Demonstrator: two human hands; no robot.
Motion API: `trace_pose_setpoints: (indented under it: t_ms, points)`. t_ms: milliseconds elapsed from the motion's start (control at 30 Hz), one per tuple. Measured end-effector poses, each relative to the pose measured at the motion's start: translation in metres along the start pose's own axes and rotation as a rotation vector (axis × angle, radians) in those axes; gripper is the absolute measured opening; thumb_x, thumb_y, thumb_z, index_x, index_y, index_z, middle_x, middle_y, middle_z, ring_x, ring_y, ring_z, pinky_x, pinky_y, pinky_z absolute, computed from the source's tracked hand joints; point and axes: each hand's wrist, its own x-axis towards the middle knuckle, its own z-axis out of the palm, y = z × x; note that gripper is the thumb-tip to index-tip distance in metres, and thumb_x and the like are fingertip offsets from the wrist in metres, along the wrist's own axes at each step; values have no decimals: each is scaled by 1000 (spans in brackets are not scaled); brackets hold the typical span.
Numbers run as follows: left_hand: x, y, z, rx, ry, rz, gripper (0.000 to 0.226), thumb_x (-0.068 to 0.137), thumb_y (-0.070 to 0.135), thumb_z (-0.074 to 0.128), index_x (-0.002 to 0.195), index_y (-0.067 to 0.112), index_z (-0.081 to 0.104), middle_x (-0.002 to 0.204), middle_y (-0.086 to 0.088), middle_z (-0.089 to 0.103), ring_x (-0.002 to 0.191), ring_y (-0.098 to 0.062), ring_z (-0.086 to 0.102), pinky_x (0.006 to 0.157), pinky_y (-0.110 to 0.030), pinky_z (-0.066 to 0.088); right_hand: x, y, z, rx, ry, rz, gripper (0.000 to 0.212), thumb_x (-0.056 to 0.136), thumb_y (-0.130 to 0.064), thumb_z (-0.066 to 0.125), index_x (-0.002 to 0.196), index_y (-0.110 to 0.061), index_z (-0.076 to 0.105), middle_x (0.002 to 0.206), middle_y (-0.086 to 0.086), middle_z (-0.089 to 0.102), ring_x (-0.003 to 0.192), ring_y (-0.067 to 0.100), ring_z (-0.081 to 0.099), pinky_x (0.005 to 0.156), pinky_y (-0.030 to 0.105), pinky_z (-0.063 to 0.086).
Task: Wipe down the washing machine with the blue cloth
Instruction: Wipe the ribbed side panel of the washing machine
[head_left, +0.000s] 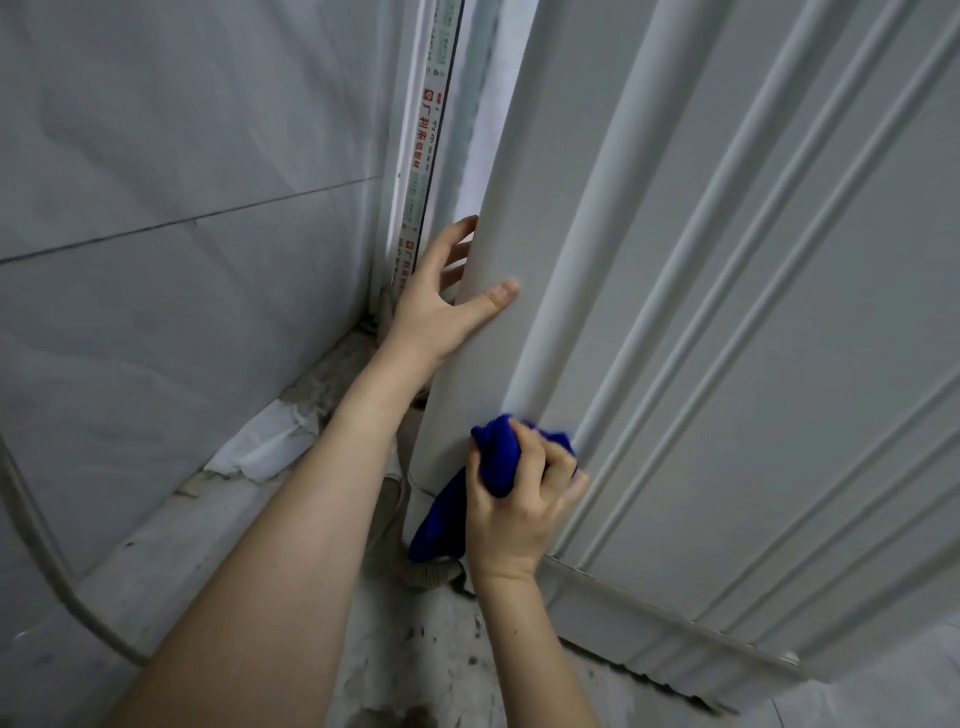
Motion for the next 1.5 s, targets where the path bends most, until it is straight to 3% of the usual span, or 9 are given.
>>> trace_pose_setpoints:
  t_ms: [100, 233, 333, 500, 700, 867, 1133, 1300, 1500]
  points:
    - [-2, 5, 0, 18, 16, -12, 84, 70, 37, 83, 142, 39, 40, 126, 17, 51, 112, 10, 52, 88, -7, 45, -46, 11, -6, -44, -179, 38, 47, 71, -23, 87, 112, -15, 66, 107, 4, 52, 87, 26, 46, 85, 27, 38]
    - [8, 49, 13, 227, 200, 207, 89, 65, 29, 74, 148, 26, 40, 143, -2, 45, 133, -18, 47, 114, -39, 40, -61, 11, -37, -2, -308, 25, 48, 75, -35, 74, 119, -29, 54, 109, -3, 50, 93, 19, 42, 80, 42, 53]
    - [21, 86, 33, 236, 254, 419, 82, 71, 24, 72, 147, 16, 42, 146, -4, 46, 137, -18, 45, 117, -37, 35, 1, 6, -72, 155, -48, -40, 41, 77, -32, 79, 116, -25, 65, 109, 0, 53, 98, 17, 50, 95, 26, 43]
    - [19, 98, 70, 470, 239, 548, 69, 81, 33, 68, 145, 19, 48, 151, -6, 43, 144, -29, 33, 121, -25, 19, 206, -9, -136, 140, 349, -228, 36, 77, -20, 83, 106, -3, 70, 102, 17, 57, 98, 28, 55, 90, 49, 48]
    - [11, 79, 99, 640, 271, 731, 61, 87, 31, 67, 143, 14, 51, 153, -12, 43, 145, -39, 32, 120, -52, 25, 337, 7, -151, -37, 471, -288, 47, 77, -36, 77, 102, 2, 67, 98, 21, 58, 86, 32, 58, 73, 38, 52]
    - [6, 61, 112, 644, 273, 773, 59, 88, 32, 67, 142, 14, 53, 152, -11, 44, 145, -39, 30, 116, -60, 26, 215, 66, -119, -91, 299, -315, 39, 79, -34, 79, 101, -2, 72, 93, 17, 55, 84, 32, 55, 75, 45, 50]
    - [-2, 44, 99, 690, 191, 791, 64, 85, 25, 70, 145, 12, 50, 154, -14, 41, 145, -35, 32, 121, -53, 24, 24, 124, -101, -88, 87, -120, 46, 75, -33, 78, 114, -17, 59, 105, 0, 46, 88, 20, 48, 92, 16, 34]
    - [-6, 48, 104, 653, 235, 783, 63, 81, 22, 71, 141, 10, 54, 150, -16, 46, 142, -36, 39, 116, -57, 31, -18, 133, -112, -168, -80, -41, 49, 74, -40, 73, 117, -23, 56, 105, -1, 46, 86, 24, 48, 76, 41, 50]
    - [-9, 71, 123, 575, 233, 809, 61, 82, 22, 67, 140, 9, 54, 149, -15, 47, 141, -35, 39, 113, -56, 35, 17, 105, -138, -78, -19, -19, 41, 71, -37, 79, 108, -22, 68, 98, -2, 54, 85, 21, 53, 74, 42, 51]
